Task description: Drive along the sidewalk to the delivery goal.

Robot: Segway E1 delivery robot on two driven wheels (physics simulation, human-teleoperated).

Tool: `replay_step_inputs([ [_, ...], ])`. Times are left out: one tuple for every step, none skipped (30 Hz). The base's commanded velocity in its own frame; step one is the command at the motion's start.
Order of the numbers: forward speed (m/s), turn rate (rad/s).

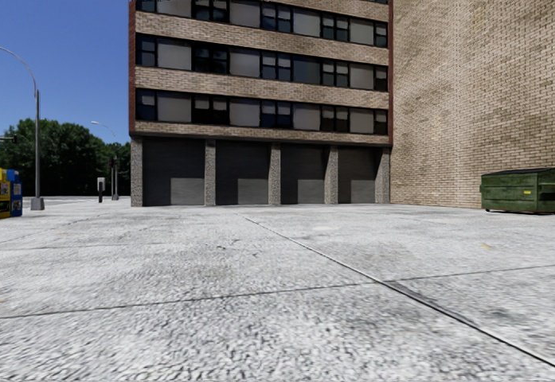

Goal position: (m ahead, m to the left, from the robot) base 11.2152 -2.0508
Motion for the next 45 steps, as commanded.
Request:
replay_step_inputs([
  [2.00,-0.29],
  [2.00,-0.29],
  [2.00,-0.29],
  [2.00,-0.29],
  [2.00,-0.29],
  [2.00,-0.29],
  [2.00,-0.29],
  [2.00,-0.29],
  [2.00,-0.29],
  [2.00,-0.29],
  [2.00,-0.29],
  [2.00,-0.29],
  [2.00,-0.29],
  [2.00,-0.29],
  [2.00,-0.29],
  [2.00,-0.29],
  [2.00,-0.29],
  [2.00,-0.29],
  [2.00,-0.29],
  [2.00,-0.29],
  [2.00,-0.29],
  [2.00,-0.29],
  [2.00,-0.29],
  [2.00,-0.29],
  [2.00,-0.29],
  [2.00,-0.29],
  [2.00,0.00],
  [2.00,0.00],
  [2.00,0.00],
  [2.00,0.00],
  [2.00,0.00],
  [2.00,0.00],
  [2.00,0.00],
  [2.00,0.00],
  [2.00,0.00],
  [2.00,0.00],
  [2.00,0.00],
  [2.00,0.00],
  [2.00,0.00],
  [2.00,0.00],
  [2.00,0.00],
  [2.00,-0.02],
  [2.00,-0.07],
  [2.00,-0.10],
  [2.00,-0.12],
])
